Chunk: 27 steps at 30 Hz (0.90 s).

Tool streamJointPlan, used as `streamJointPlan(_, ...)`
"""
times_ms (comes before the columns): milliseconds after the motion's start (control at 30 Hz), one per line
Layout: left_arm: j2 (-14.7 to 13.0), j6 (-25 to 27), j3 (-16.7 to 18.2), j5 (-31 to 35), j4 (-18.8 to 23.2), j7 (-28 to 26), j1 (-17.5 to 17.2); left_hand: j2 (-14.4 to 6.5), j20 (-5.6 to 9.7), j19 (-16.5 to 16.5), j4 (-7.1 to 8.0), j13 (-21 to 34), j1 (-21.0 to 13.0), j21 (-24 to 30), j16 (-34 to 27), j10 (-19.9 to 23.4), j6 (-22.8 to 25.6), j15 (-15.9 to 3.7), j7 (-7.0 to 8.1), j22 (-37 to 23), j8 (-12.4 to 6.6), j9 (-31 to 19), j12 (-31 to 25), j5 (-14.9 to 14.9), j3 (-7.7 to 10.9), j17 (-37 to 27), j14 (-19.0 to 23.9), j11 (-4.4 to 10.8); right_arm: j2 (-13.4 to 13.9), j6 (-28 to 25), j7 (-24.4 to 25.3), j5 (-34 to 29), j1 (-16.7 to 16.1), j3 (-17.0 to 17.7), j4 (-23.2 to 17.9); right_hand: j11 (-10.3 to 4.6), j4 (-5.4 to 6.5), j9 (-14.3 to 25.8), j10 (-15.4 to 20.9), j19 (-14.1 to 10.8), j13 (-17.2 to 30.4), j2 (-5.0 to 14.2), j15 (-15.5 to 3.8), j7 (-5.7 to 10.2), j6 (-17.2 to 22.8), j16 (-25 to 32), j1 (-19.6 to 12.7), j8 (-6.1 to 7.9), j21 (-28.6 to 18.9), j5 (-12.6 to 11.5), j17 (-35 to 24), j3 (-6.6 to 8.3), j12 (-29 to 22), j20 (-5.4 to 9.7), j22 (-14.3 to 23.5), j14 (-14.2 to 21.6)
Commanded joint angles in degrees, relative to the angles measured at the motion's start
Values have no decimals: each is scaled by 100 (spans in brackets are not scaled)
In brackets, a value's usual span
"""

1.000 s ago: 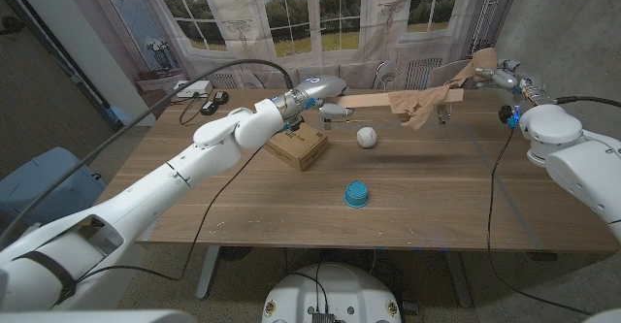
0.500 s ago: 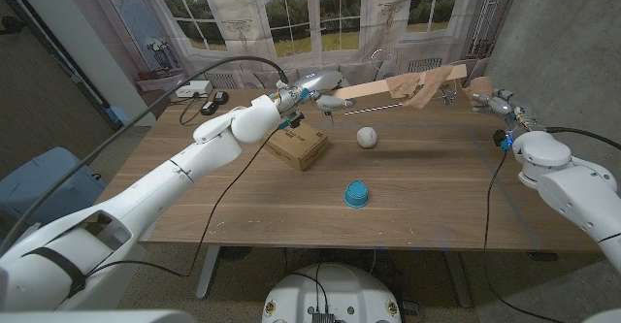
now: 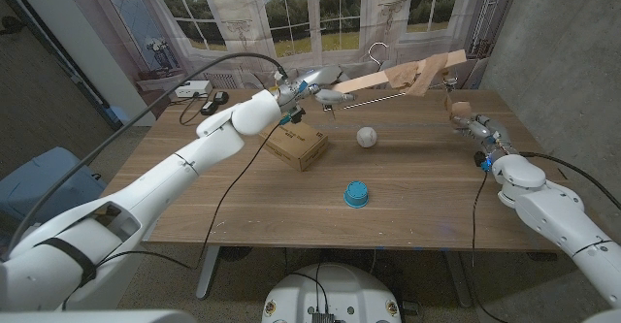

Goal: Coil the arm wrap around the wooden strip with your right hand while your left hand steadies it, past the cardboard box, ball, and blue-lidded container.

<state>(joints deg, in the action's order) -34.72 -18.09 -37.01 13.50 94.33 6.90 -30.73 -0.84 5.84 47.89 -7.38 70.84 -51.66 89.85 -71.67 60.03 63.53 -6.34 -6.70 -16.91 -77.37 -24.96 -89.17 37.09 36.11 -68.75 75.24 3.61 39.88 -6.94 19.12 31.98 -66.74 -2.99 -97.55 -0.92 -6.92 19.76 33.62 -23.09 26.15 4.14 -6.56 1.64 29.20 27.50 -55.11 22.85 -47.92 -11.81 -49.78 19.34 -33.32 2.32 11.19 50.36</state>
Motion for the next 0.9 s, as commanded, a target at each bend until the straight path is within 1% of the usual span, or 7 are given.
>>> streamJointPlan(33,83,-7,-57,-292,-291,142,180,-1,293,58,8,1,-2,24,17,67,-129,17,-172,-29,-42,5,-39,35,27,-14,53,131,-173,602,-154,172,168,-520,640,-161,14,19,1880,26,26,497,-486,-16,2688,9,-317,396,-42,-24,-26,41,-203,22,13,61)
streamJointPlan(200,123,23,-97,-363,-421,214,275,-1,293,66,8,1,1,30,28,72,-139,-12,-179,-39,-54,-5,-39,38,29,-3,62,140,-235,850,-127,197,155,-614,744,-156,5,23,1894,22,27,496,-483,-28,2696,15,-327,396,-58,-24,-34,45,-203,15,12,69)
streamJointPlan(367,138,113,-125,-341,-472,197,321,-2,295,84,7,1,3,11,15,72,-130,-8,-199,-7,-62,-7,-39,44,33,-24,72,135,-282,1073,77,155,-15,-638,694,-154,8,28,1900,32,27,498,-473,-37,2698,16,-324,394,-70,-22,-40,46,-198,13,10,69)
streamJointPlan(633,154,270,-143,-196,-462,5,322,-5,309,112,-3,2,-7,24,18,90,-111,-29,-209,-23,-48,40,-41,65,53,-24,94,158,-364,1581,532,-39,-540,-533,389,-136,-2,28,1908,31,31,496,-472,-41,2712,22,-335,390,-96,-22,-49,53,-193,2,8,85)
streamJointPlan(767,138,384,-171,3,-384,-143,307,-4,311,121,-7,2,-10,28,2,106,-119,-29,-238,-35,-20,87,-44,75,61,-43,107,163,-368,1782,805,-262,-858,-464,96,-129,-14,26,1919,26,24,493,-465,-53,2724,23,-348,389,-111,-23,-50,60,-187,-10,7,93)
streamJointPlan(833,133,437,-181,141,-336,-267,284,-3,315,131,-10,2,-12,21,0,108,-118,-29,-240,-23,-29,79,-43,80,64,-45,107,149,-358,1884,835,-335,-991,-433,-18,-128,-19,20,1925,16,28,489,-462,-56,2729,25,-352,385,-121,-23,-51,63,-189,-20,6,103)
streamJointPlan(900,122,499,-205,281,-289,-347,279,-1,312,123,-15,2,-17,32,-8,129,-125,-29,-243,-46,-29,82,-48,87,69,-58,103,162,-322,1862,947,-461,-1126,-406,-194,-120,-26,16,1930,20,24,489,-461,-51,2731,24,-360,381,-126,-25,-51,68,-185,-22,5,105)
